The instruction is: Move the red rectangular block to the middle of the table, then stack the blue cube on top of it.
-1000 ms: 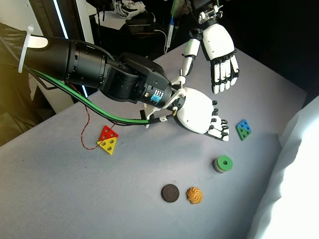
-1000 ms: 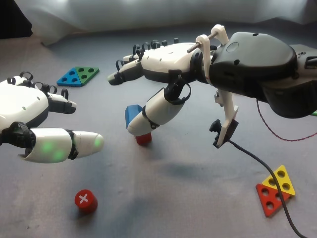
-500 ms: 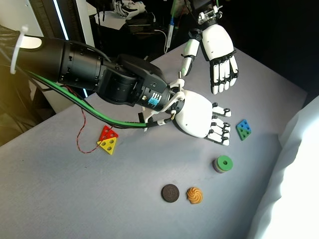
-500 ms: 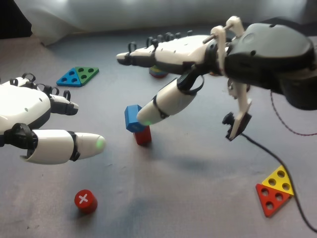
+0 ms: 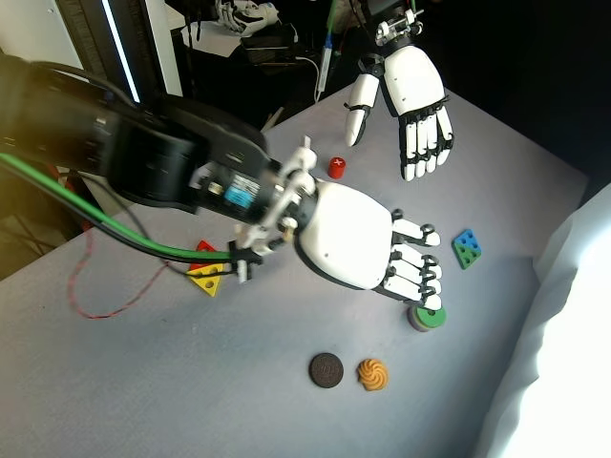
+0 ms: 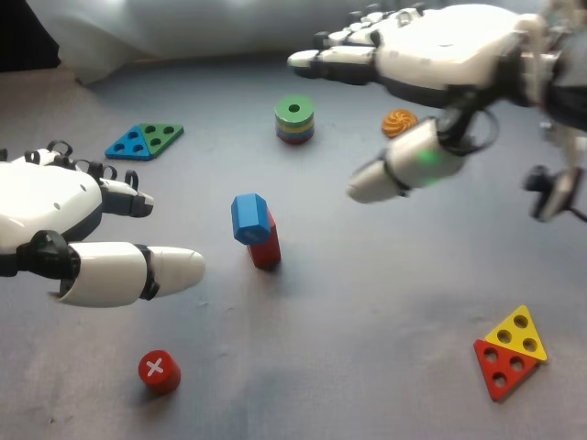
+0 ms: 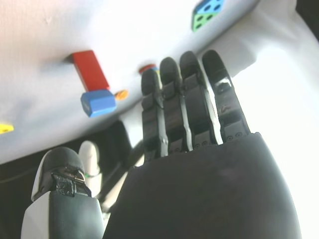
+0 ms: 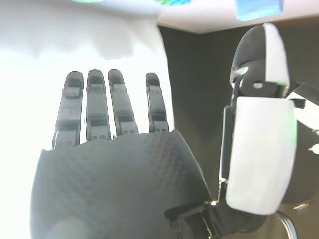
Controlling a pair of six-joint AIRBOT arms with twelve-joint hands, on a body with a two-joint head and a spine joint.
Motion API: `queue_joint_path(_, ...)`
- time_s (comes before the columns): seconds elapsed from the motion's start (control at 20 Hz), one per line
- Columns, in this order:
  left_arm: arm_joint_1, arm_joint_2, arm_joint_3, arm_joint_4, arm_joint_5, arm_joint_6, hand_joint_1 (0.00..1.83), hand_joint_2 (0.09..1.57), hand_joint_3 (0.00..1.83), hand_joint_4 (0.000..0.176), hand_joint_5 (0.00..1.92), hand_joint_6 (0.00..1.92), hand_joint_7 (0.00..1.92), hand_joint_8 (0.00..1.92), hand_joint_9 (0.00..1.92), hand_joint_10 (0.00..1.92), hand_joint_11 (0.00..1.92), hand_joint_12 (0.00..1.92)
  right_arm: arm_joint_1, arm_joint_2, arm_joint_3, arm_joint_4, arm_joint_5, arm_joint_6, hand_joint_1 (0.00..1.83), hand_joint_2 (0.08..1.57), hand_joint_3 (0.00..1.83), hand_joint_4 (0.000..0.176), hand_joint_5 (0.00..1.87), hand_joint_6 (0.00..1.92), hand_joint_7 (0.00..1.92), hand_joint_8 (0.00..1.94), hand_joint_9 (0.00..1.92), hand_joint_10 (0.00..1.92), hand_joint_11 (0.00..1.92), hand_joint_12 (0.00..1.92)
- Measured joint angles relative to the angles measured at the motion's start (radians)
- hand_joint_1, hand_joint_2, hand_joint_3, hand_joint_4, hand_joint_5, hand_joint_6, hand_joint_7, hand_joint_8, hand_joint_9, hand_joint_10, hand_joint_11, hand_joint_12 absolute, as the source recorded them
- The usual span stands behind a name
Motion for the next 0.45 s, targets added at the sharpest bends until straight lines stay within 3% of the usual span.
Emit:
queue_joint_path(0.1, 0.0, 0.0, -0.002, -0.001, 0.001, 0.0, 0.0, 1.07, 0.0, 0.0, 0.41, 0.0, 0.42, 0.0, 0.34, 0.0, 0.0, 0.72, -0.001, 0.069, -0.048, -0.022, -0.004, 0.028, 0.57, 0.89, 0.0, 0.0, 0.0, 0.0, 0.0, 0.0, 0.0, 0.0, 0.0, 0.0)
queue_joint_path(0.2, 0.0, 0.0, -0.002, -0.005, -0.001, 0.0, 0.0, 1.07, 0.0, 0.0, 0.42, 0.0, 0.42, 0.0, 0.34, 0.0, 0.0, 0.71, 0.0, 0.18, -0.117, -0.169, -0.004, 0.144, 0.58, 0.89, 0.0, 0.0, 0.0, 0.0, 0.0, 0.0, 0.0, 0.0, 0.0, 0.0)
queue_joint_path(0.35, 0.0, 0.0, -0.005, -0.008, 0.0, 0.001, 0.0, 1.07, 0.0, 0.0, 0.41, 0.0, 0.42, 0.0, 0.33, 0.0, 0.0, 0.7, -0.032, 0.319, -0.187, -0.587, 0.029, 0.449, 0.61, 0.89, 0.0, 0.0, 0.0, 0.0, 0.0, 0.0, 0.0, 0.0, 0.0, 0.0)
queue_joint_path(0.45, 0.0, 0.0, -0.005, -0.01, 0.0, 0.001, 0.0, 1.07, 0.0, 0.0, 0.41, 0.0, 0.41, 0.0, 0.33, 0.0, 0.0, 0.7, -0.083, 0.356, -0.195, -0.747, 0.063, 0.584, 0.64, 0.89, 0.0, 0.0, 0.0, 0.0, 0.0, 0.0, 0.0, 0.0, 0.0, 0.0)
